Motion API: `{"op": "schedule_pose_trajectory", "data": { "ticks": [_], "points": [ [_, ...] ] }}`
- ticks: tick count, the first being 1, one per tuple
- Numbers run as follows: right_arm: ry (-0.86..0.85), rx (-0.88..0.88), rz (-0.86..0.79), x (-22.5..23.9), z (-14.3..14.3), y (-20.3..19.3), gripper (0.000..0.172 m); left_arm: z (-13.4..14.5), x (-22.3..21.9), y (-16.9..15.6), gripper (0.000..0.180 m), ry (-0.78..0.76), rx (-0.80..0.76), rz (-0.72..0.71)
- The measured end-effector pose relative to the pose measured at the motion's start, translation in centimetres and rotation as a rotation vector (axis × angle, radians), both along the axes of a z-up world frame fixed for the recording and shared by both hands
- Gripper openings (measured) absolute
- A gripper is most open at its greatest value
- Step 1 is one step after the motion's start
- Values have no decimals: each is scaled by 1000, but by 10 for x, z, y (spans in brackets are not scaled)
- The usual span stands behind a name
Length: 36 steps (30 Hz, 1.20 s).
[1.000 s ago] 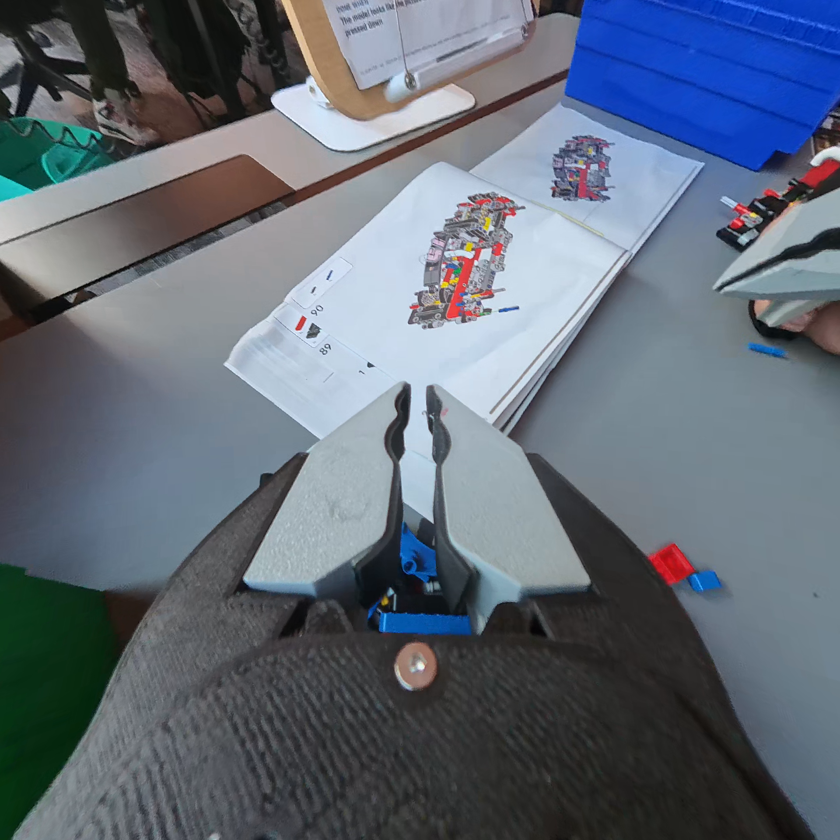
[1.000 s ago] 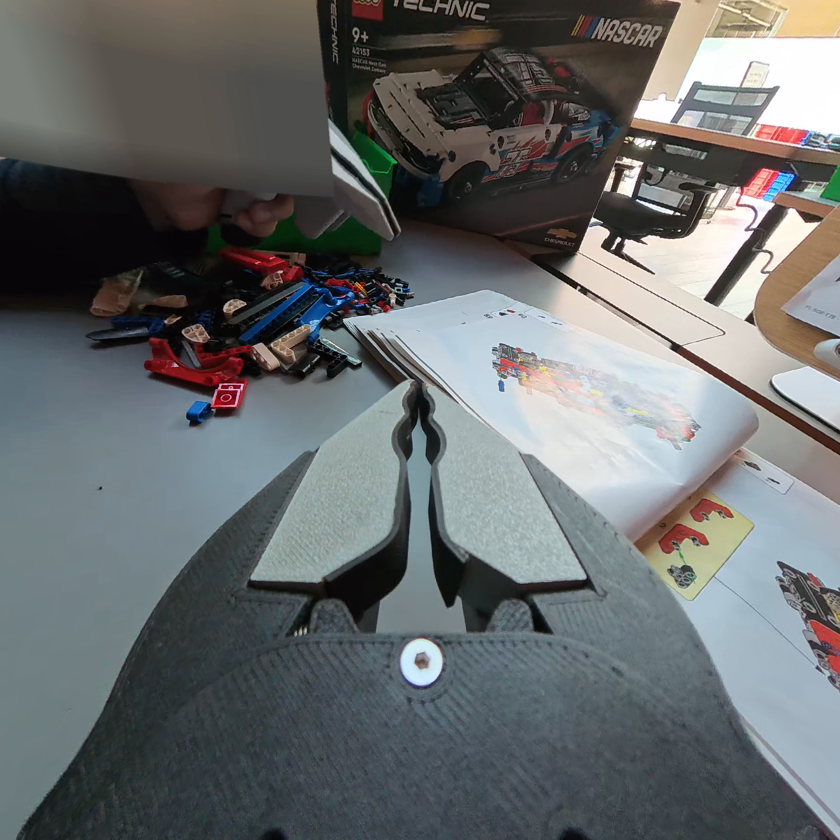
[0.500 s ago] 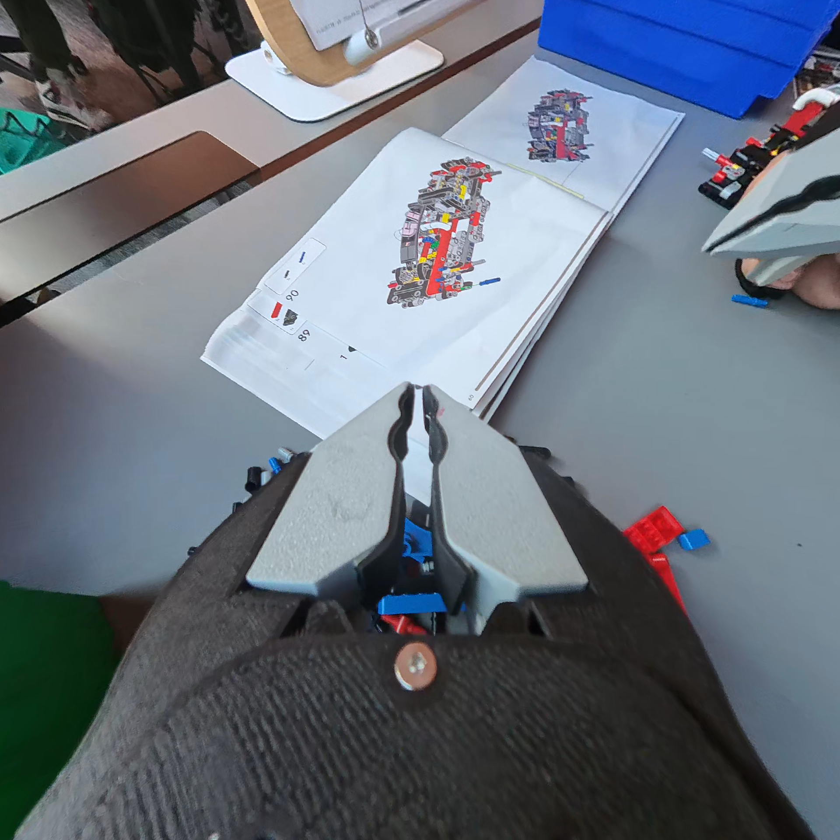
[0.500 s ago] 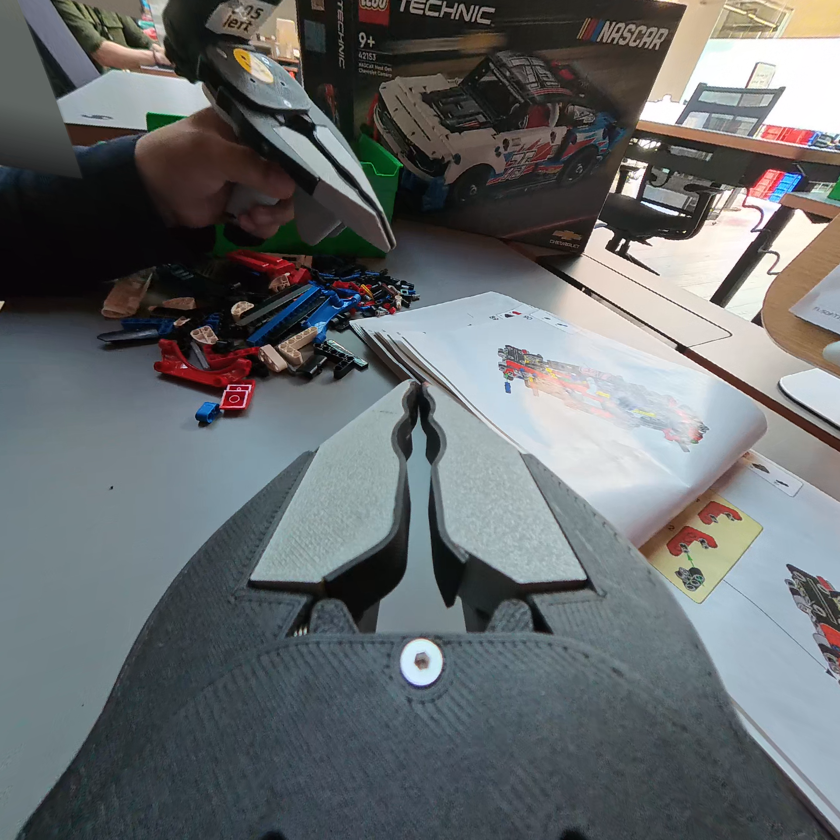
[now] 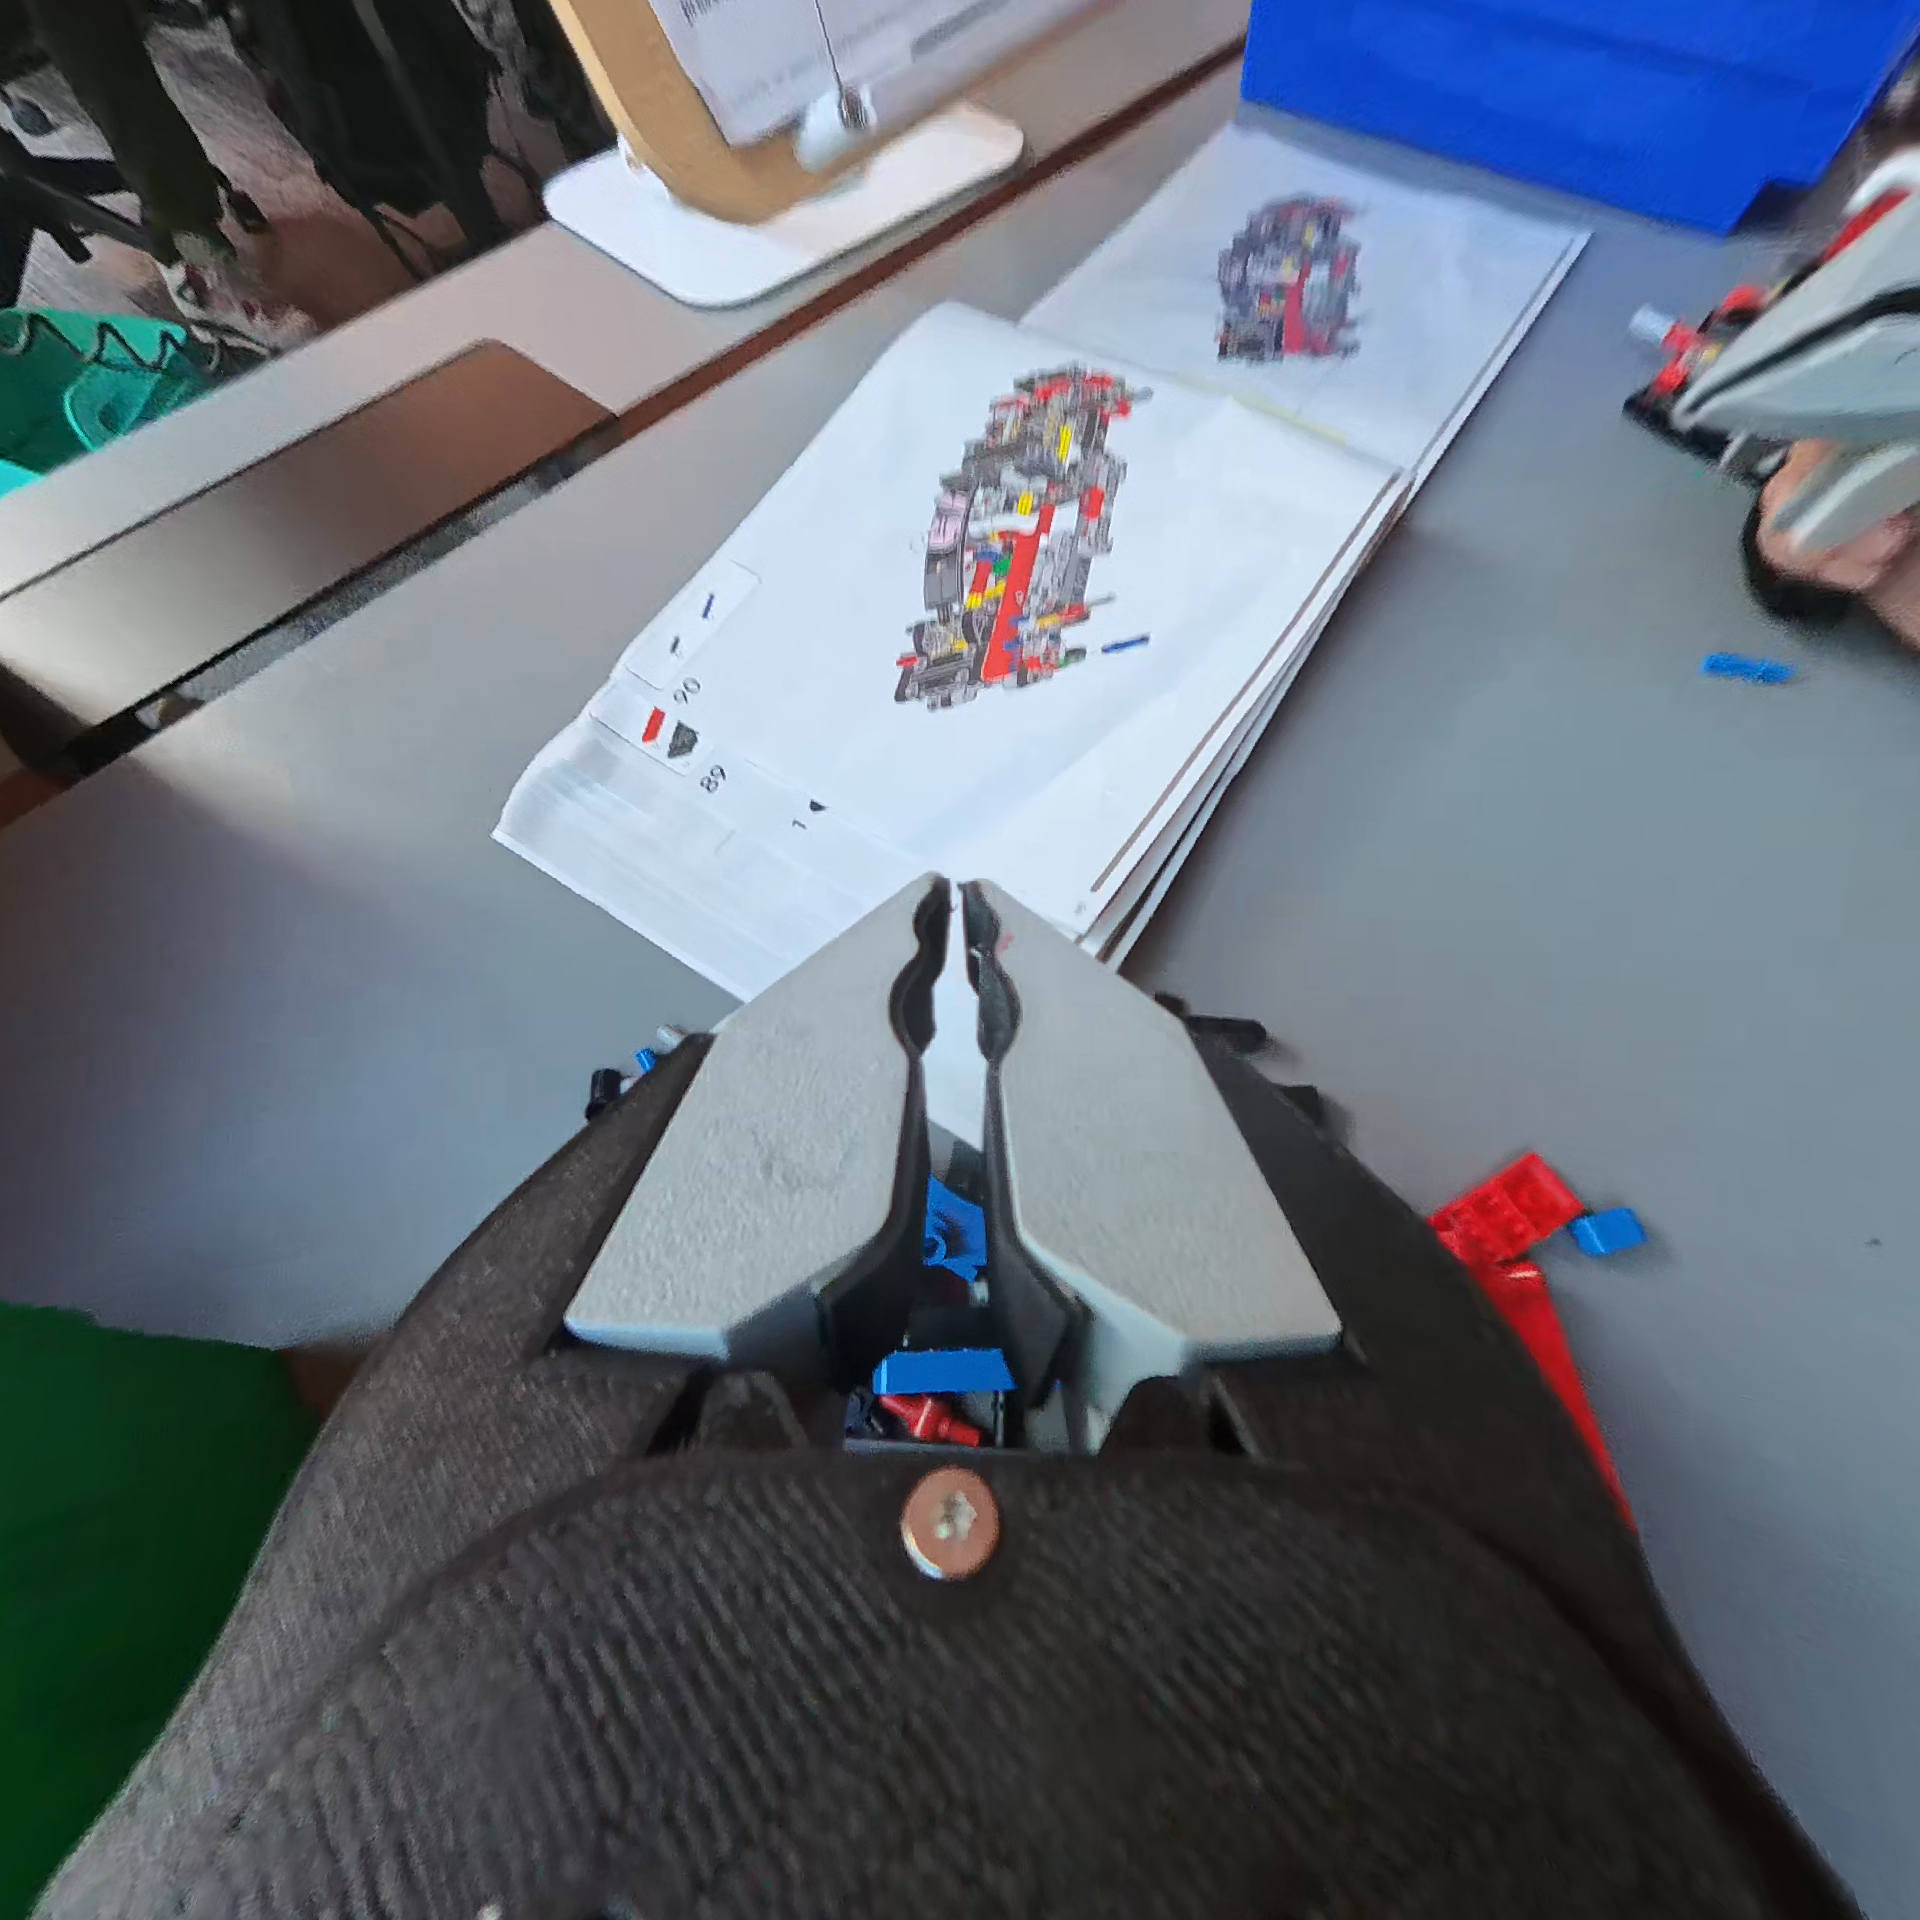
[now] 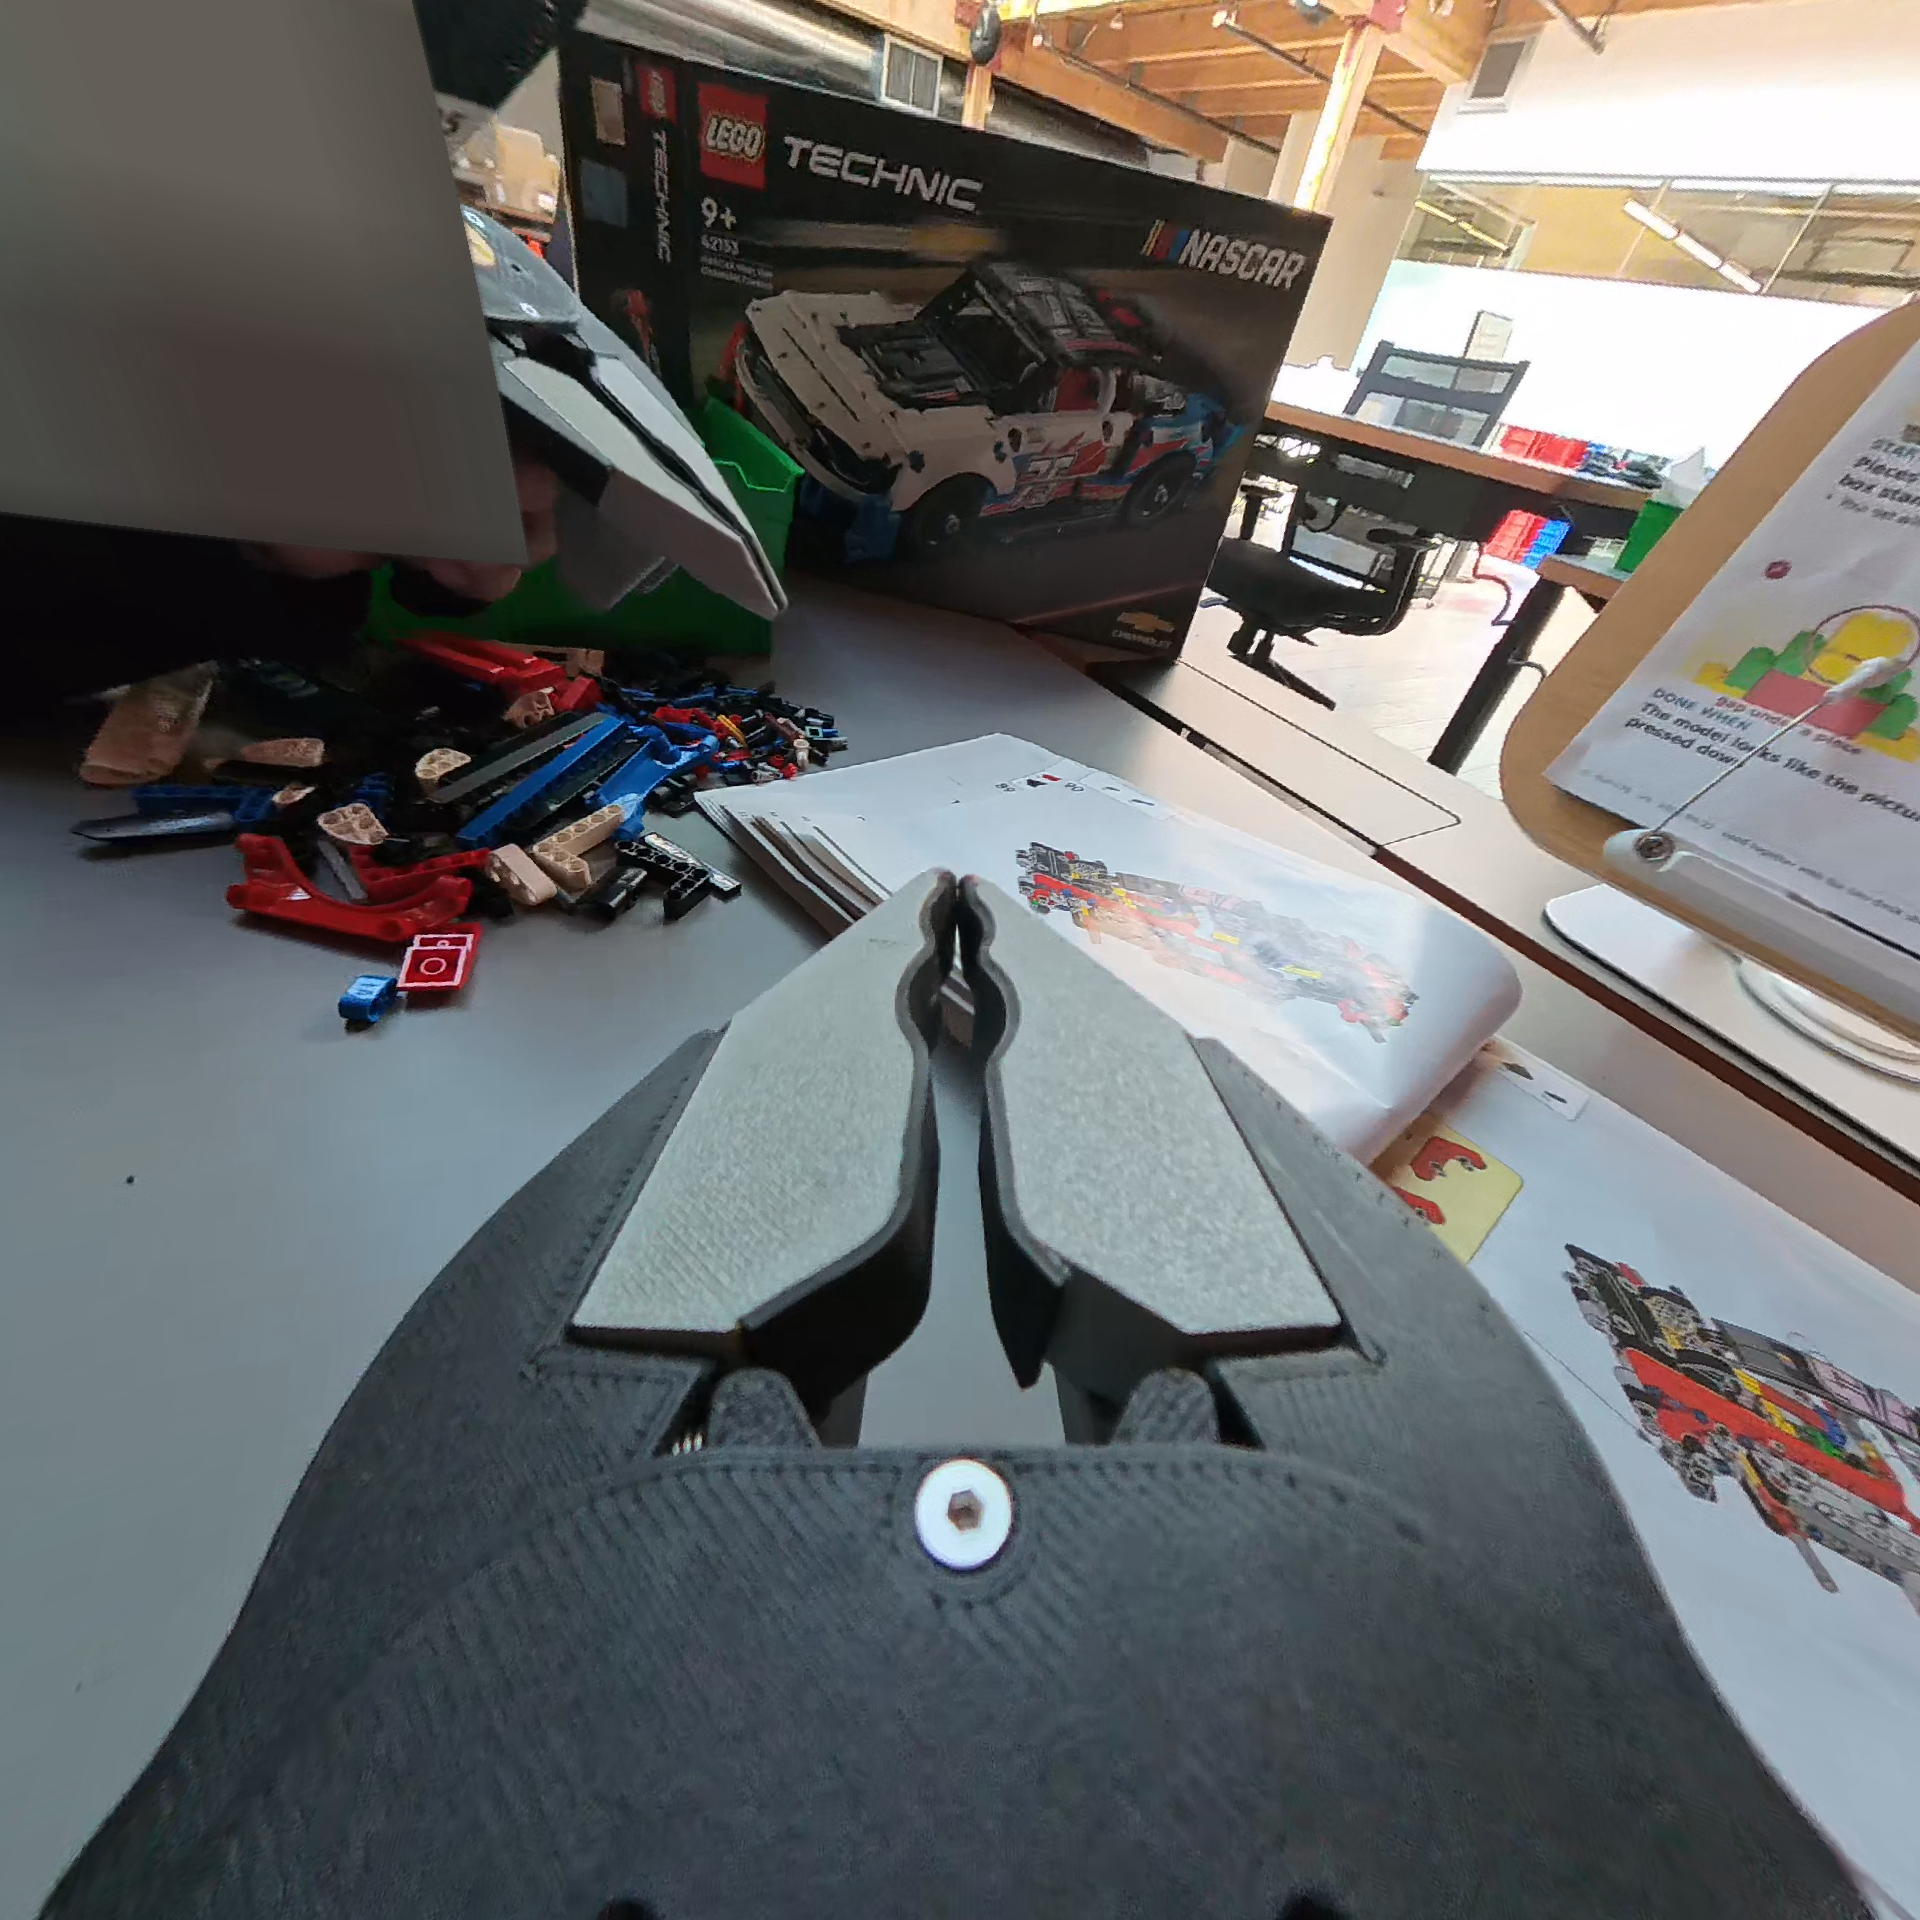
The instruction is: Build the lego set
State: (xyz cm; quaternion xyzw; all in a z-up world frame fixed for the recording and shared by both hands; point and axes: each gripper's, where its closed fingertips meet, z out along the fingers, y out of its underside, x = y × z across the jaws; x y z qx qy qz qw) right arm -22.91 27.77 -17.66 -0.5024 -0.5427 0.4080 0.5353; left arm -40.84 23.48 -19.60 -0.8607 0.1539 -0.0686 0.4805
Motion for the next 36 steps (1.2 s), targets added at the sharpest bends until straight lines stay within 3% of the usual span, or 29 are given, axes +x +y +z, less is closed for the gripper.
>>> {"op": "schedule_pose_trajectory", "data": {
  "ticks": [5, 11, 15, 36],
  "points": [
    [-27, 8, 38, -7, -4, -12, 0, 4, 8, -14, 6, -66, -71, -84],
    [-22, 30, 34, -5, -3, -14, 0, -29, 19, -59, 11, 10, -342, -247],
    [-10, 28, 17, -3, 0, -11, 0, -52, 8, -77, 18, 100, -475, -189],
    [11, -11, 32, -3, 2, -12, 0, -65, 14, -108, 15, 140, -581, -239]
  ]
}}
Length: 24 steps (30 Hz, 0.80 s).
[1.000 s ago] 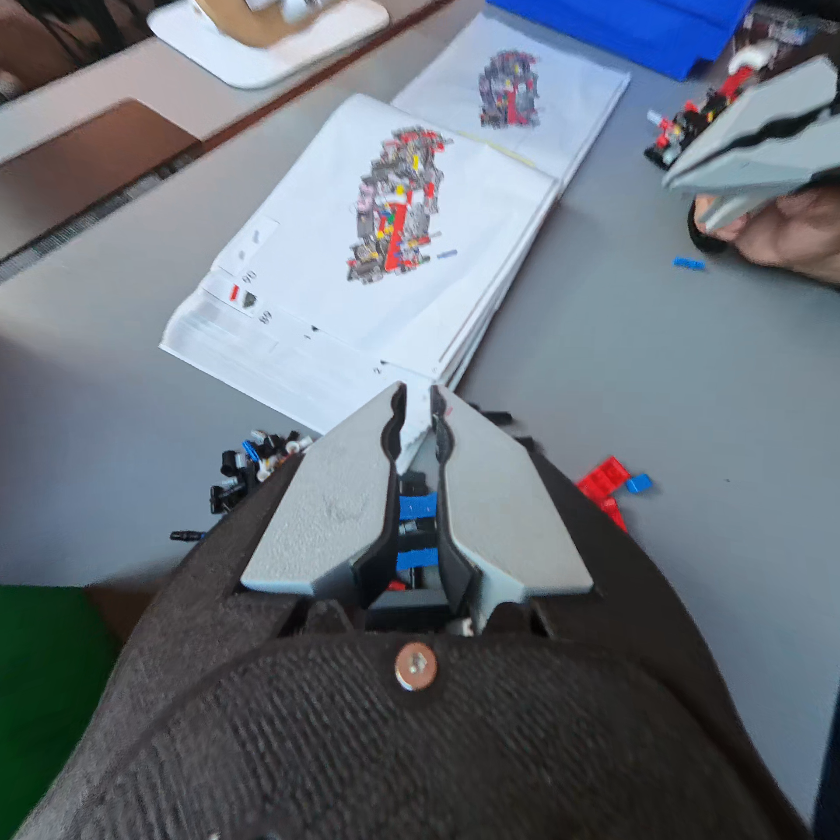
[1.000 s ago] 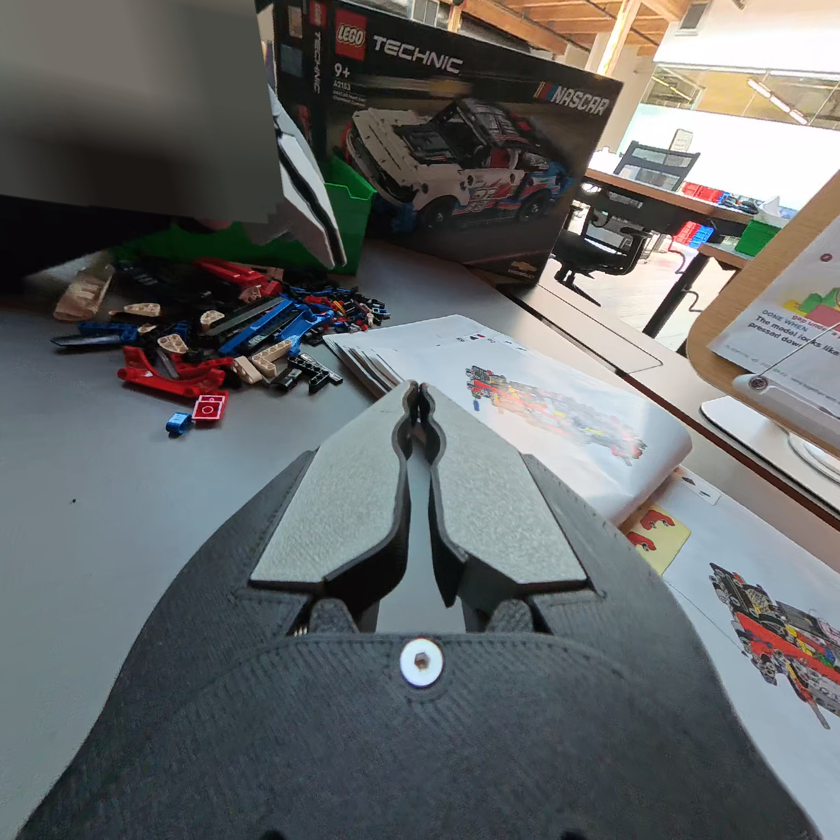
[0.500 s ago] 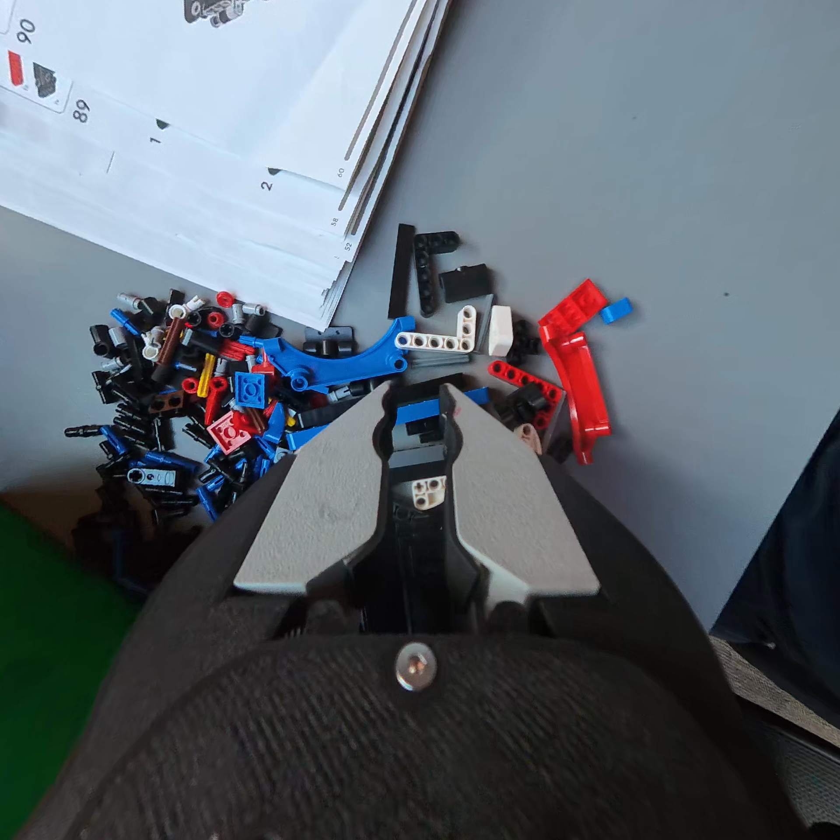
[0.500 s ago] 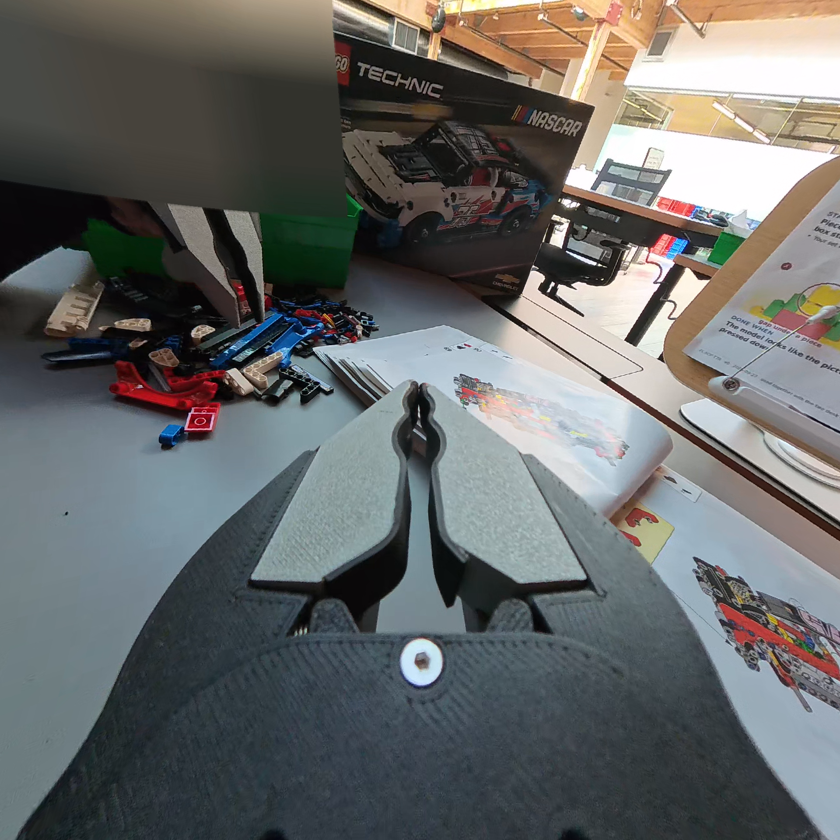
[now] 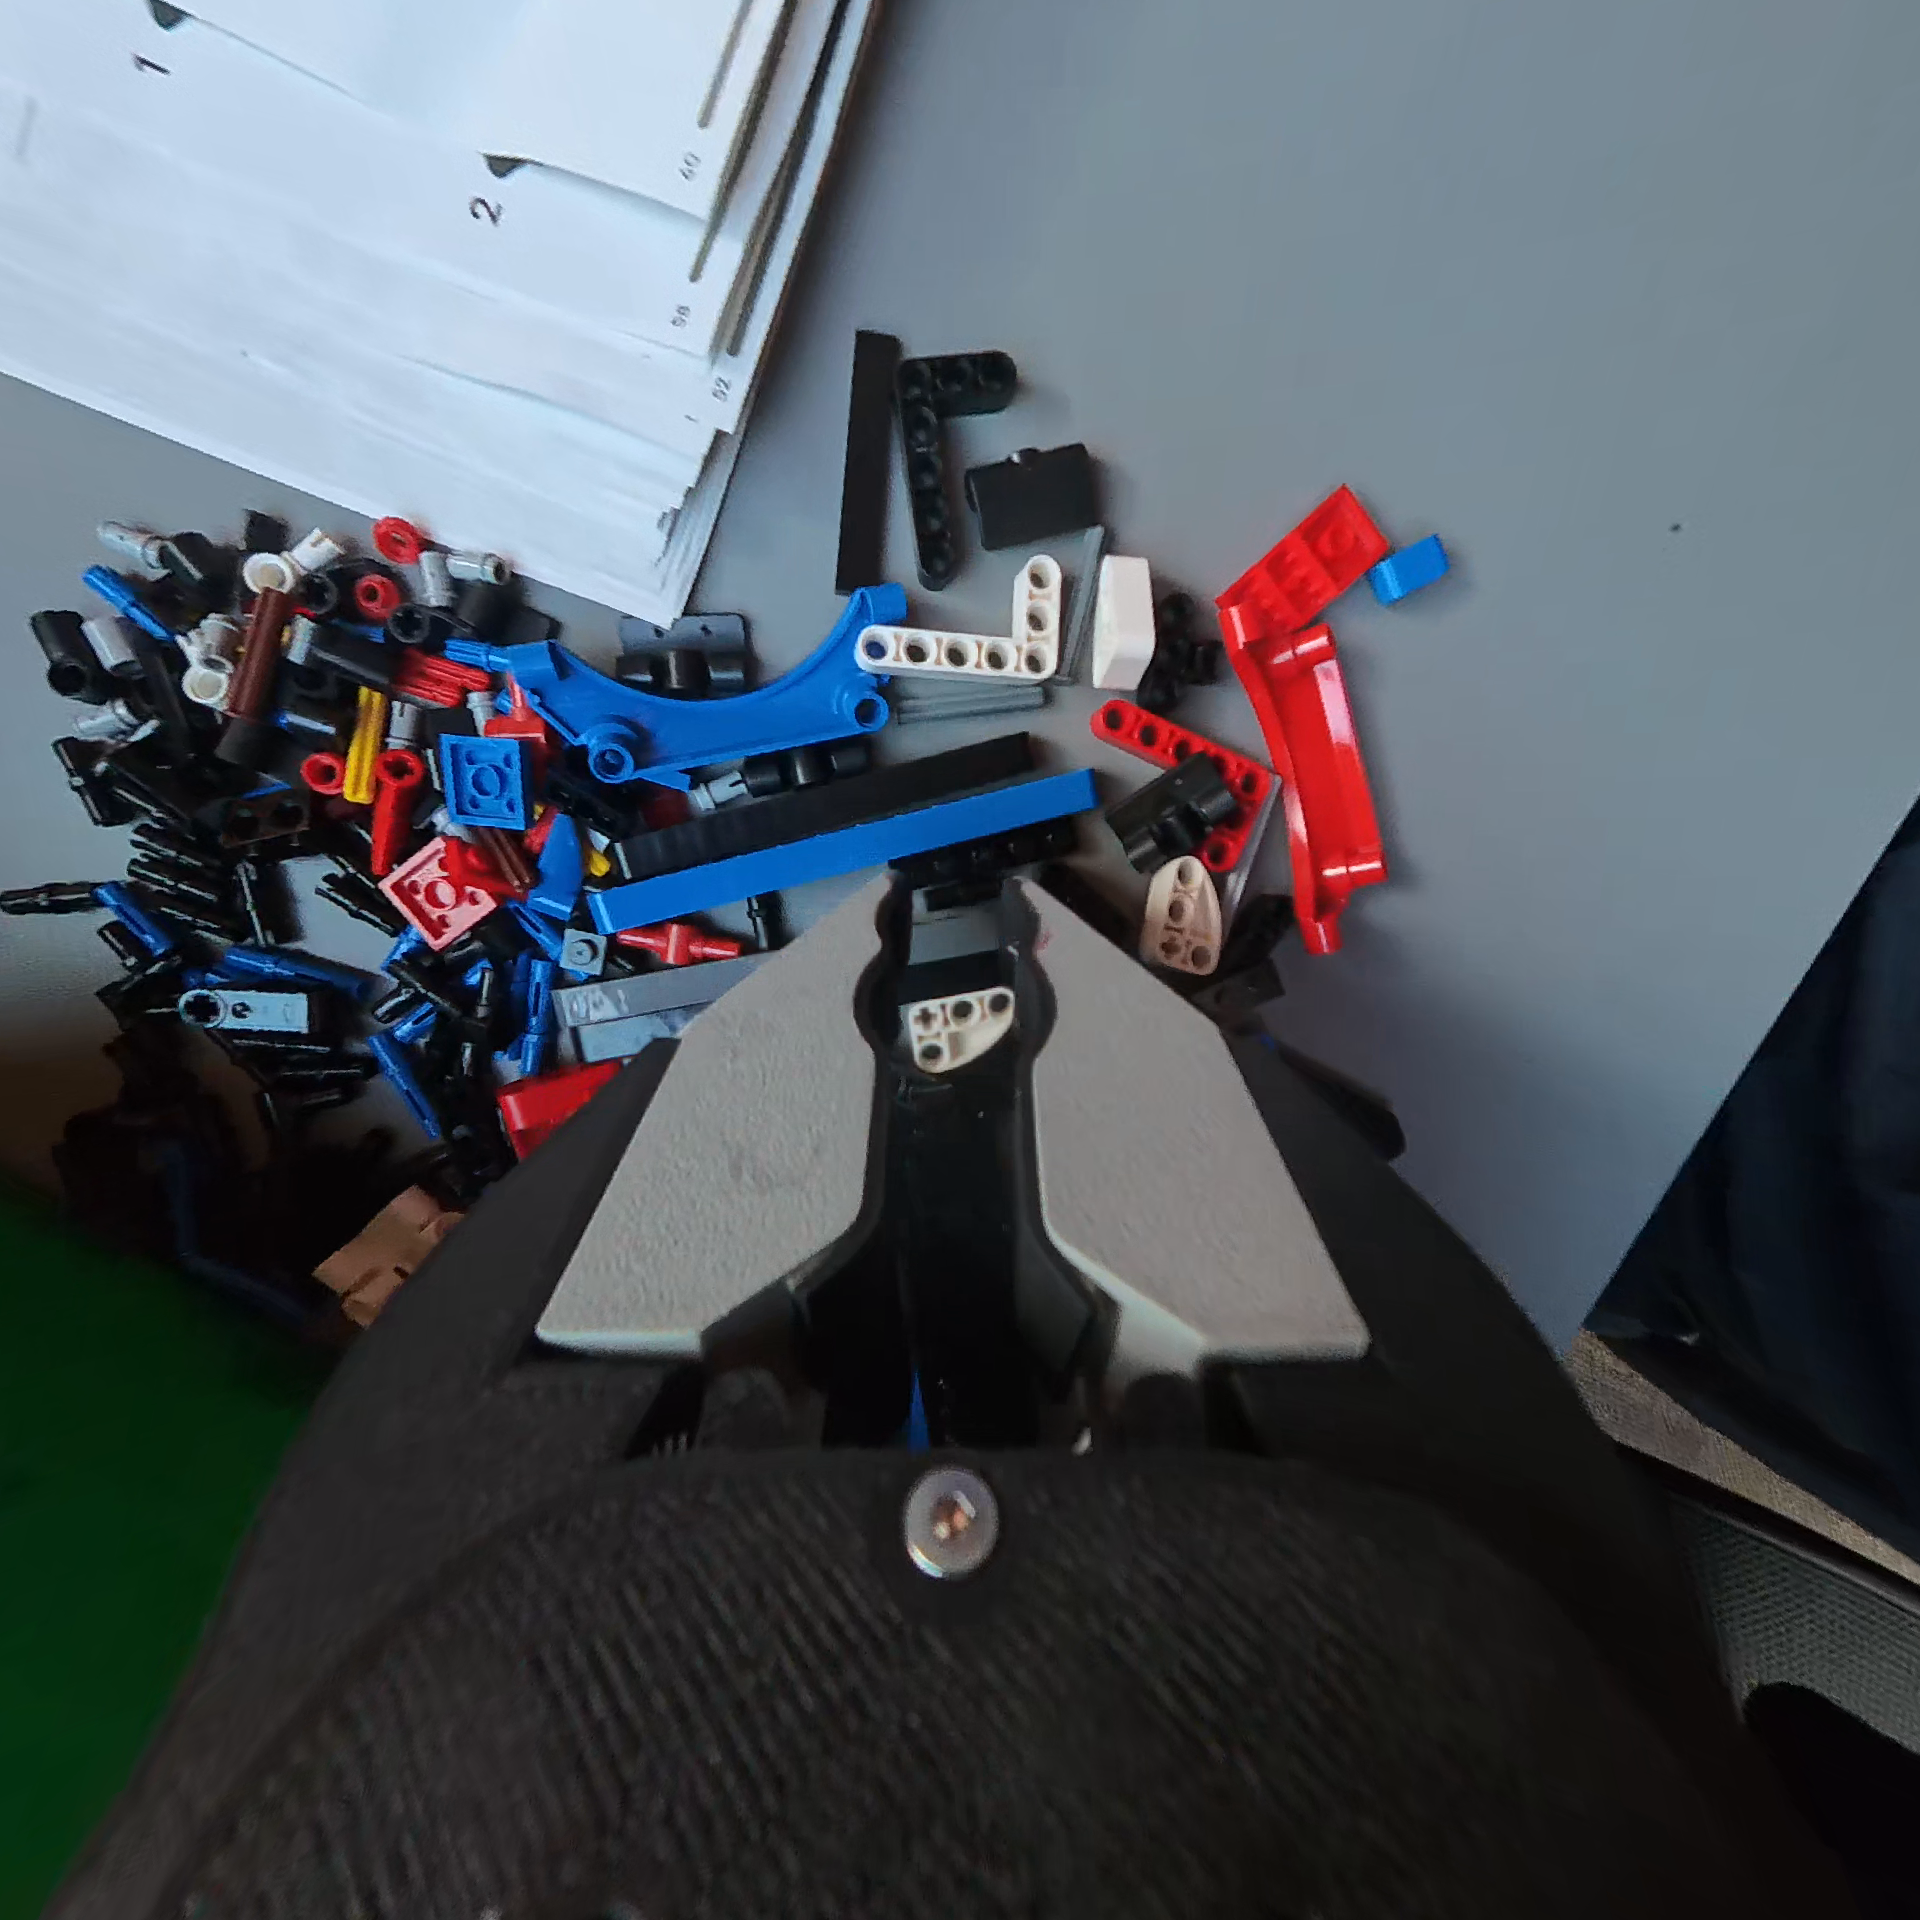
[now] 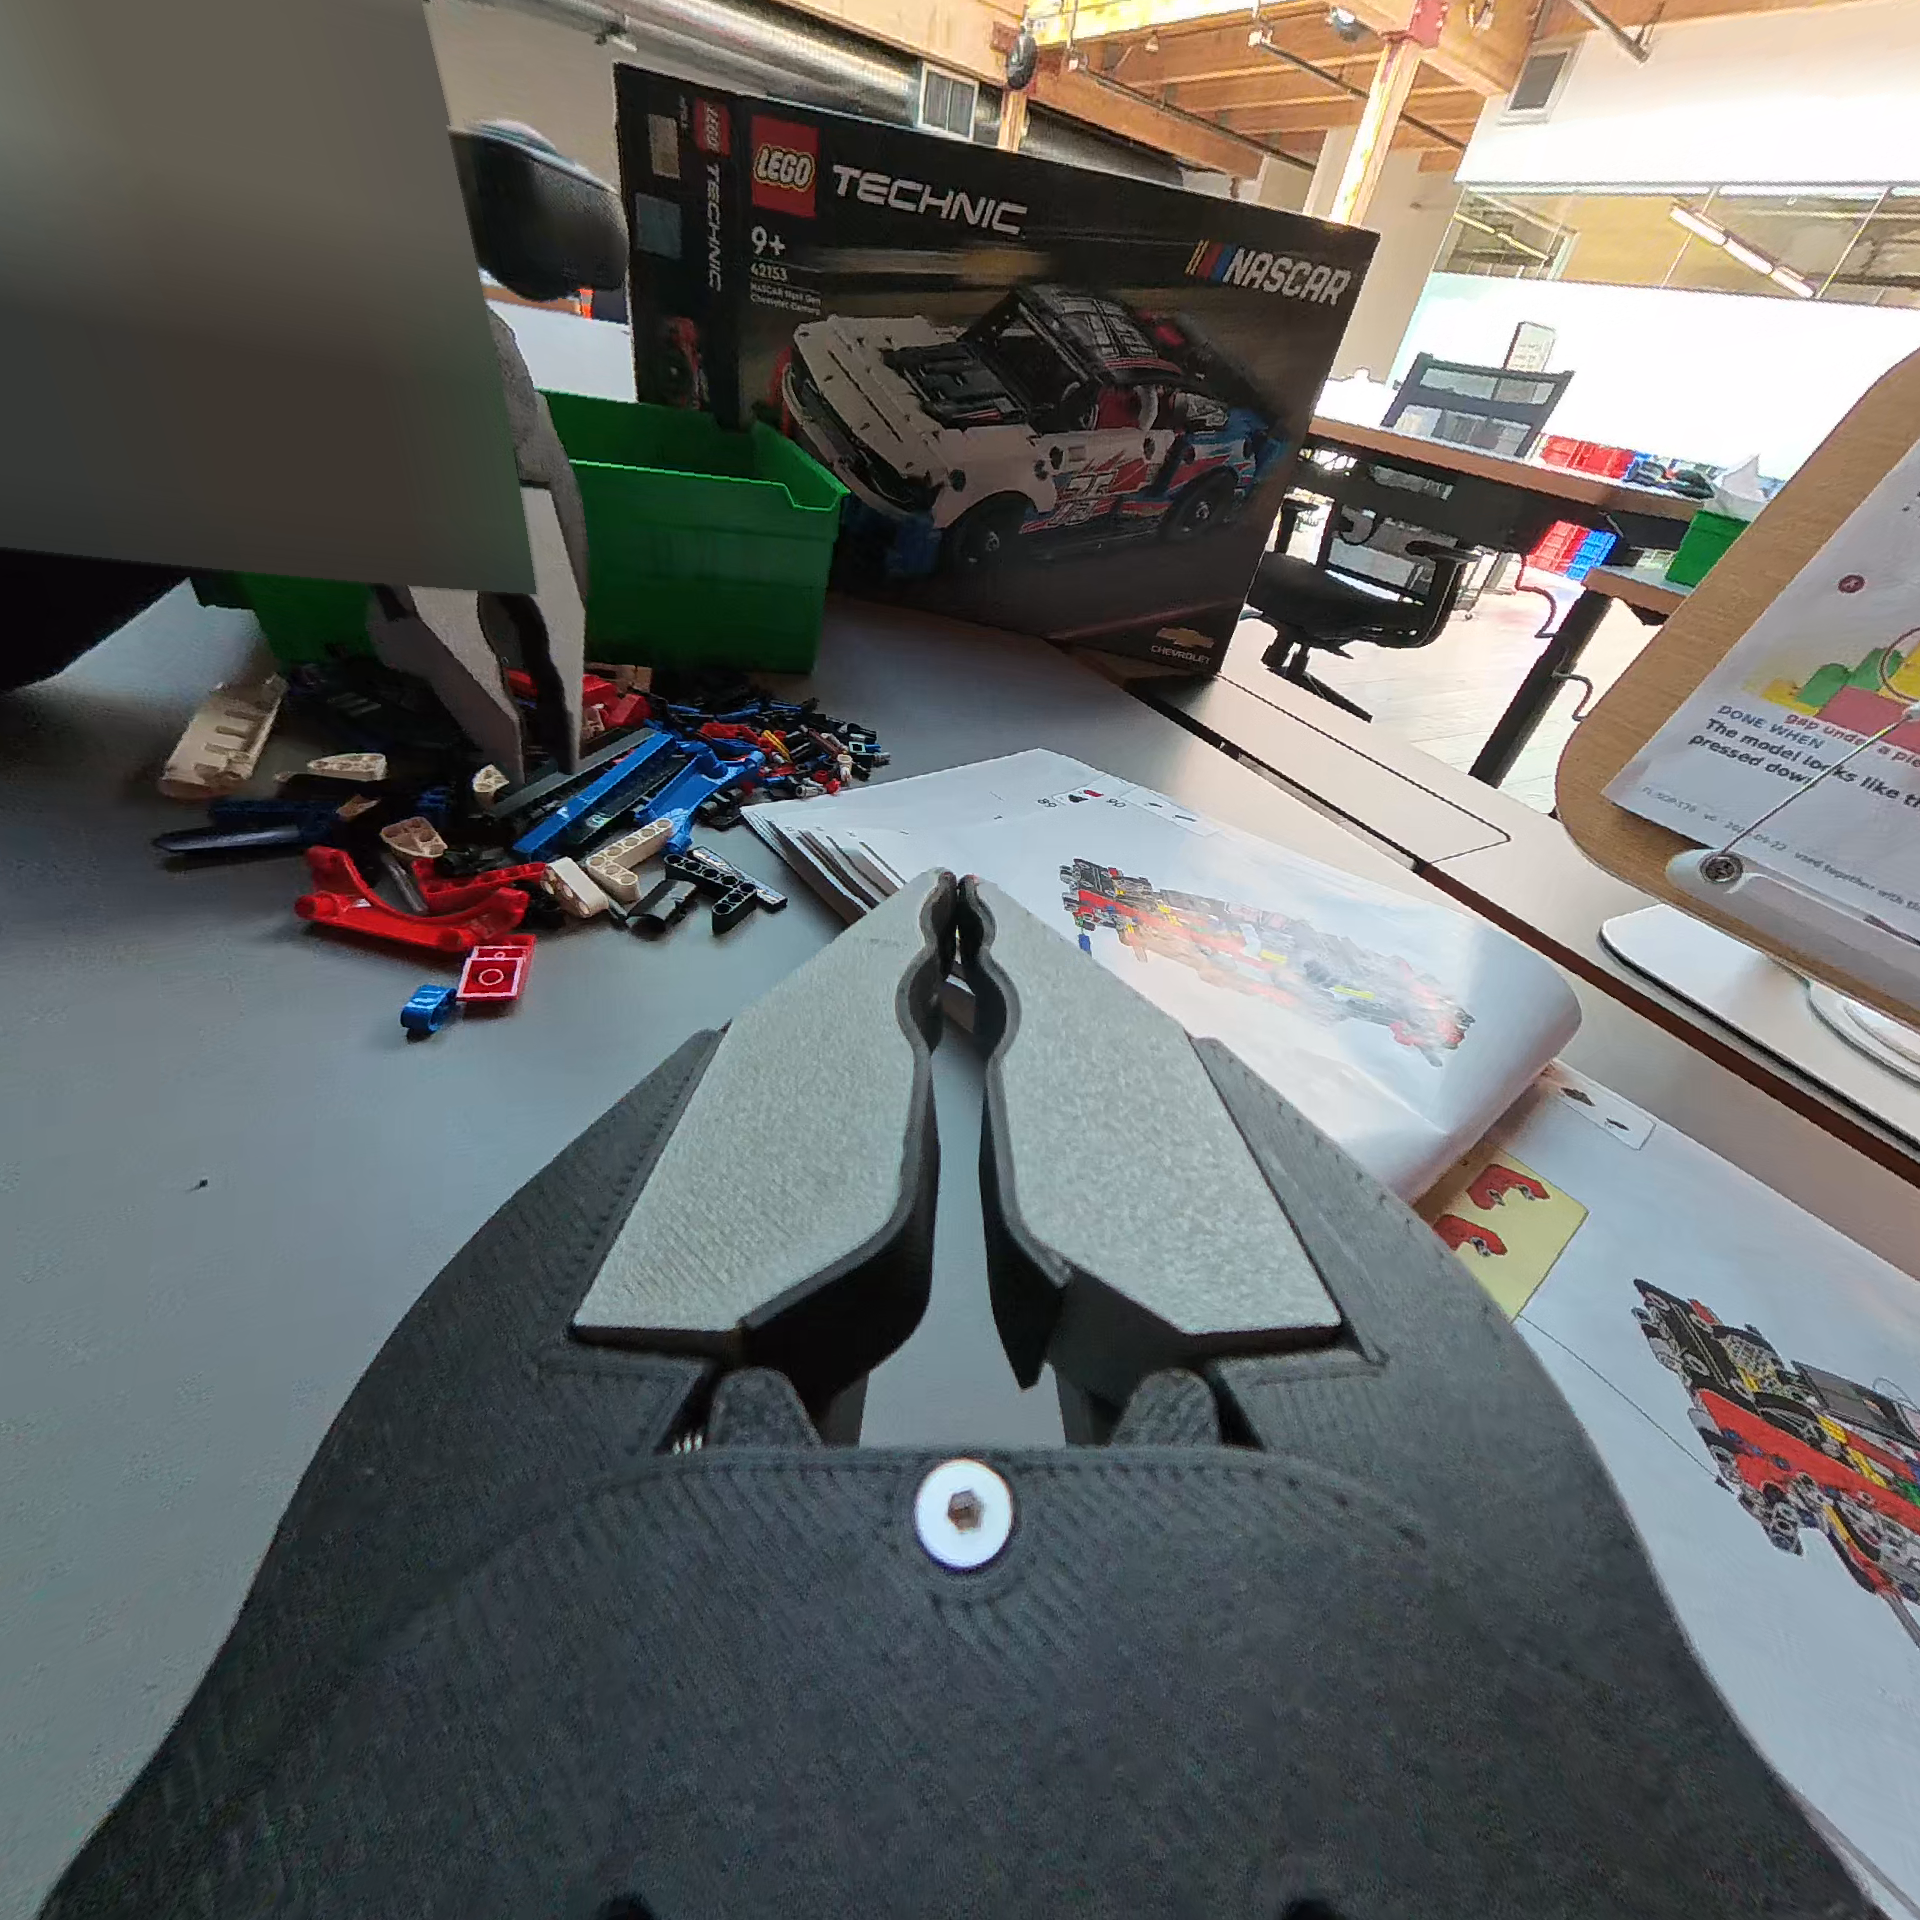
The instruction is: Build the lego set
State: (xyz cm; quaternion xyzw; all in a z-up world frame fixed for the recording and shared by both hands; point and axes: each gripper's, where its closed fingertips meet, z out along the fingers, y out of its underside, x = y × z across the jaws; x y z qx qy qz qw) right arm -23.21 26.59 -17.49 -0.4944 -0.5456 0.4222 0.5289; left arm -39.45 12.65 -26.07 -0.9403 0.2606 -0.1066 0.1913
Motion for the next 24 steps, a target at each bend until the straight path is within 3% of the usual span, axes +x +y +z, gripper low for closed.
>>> {"op": "schedule_pose_trajectory", "data": {
  "ticks": [24],
  "points": [
    [-18, -22, 0, -2, -5, 4, 0, -17, 3, -3, 11, 9, -35, -45]
  ]
}}
